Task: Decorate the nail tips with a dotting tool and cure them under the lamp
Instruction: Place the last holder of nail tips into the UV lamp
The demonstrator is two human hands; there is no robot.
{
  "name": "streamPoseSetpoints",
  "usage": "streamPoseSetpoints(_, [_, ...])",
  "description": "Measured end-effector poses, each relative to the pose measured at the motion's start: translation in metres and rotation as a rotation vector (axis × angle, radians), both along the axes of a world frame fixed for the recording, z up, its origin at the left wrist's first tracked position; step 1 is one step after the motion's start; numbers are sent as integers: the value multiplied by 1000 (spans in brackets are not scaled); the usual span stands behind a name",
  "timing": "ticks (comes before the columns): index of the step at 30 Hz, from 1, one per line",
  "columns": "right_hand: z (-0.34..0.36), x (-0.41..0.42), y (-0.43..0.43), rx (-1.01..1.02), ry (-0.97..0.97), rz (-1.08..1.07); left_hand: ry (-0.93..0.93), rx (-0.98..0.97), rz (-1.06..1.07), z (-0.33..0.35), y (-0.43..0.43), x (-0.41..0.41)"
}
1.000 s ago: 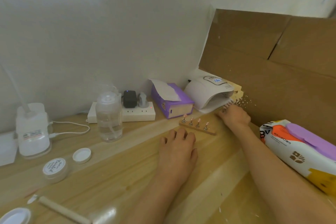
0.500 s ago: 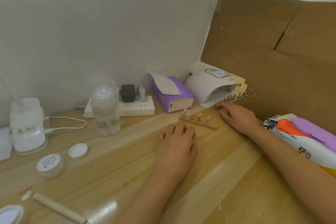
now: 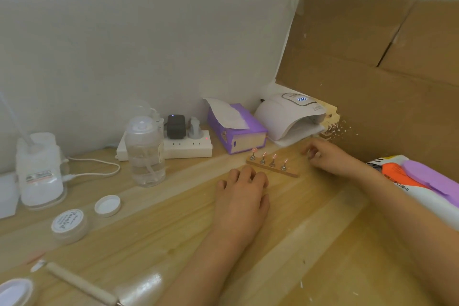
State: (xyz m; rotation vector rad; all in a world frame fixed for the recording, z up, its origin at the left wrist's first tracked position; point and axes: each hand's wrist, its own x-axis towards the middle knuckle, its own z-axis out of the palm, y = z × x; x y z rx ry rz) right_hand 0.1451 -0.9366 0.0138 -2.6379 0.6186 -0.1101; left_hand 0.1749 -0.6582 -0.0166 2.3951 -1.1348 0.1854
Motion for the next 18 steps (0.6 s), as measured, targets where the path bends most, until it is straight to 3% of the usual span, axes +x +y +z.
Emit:
streamPoseSetpoints(2, [4, -13, 14, 121, 79, 120, 0, 5, 2, 0, -1, 0])
streamPoseSetpoints(5, [4, -20, 35, 114, 6, 151, 3, 4, 5, -1, 0, 0])
streamPoseSetpoints(12, [2, -31, 38, -177, -193, -14, 4, -6, 1, -1, 0, 1])
streamPoseSetpoints(18, [-1, -35, 19, -85, -352, -220, 16, -6, -1, -2, 0, 2])
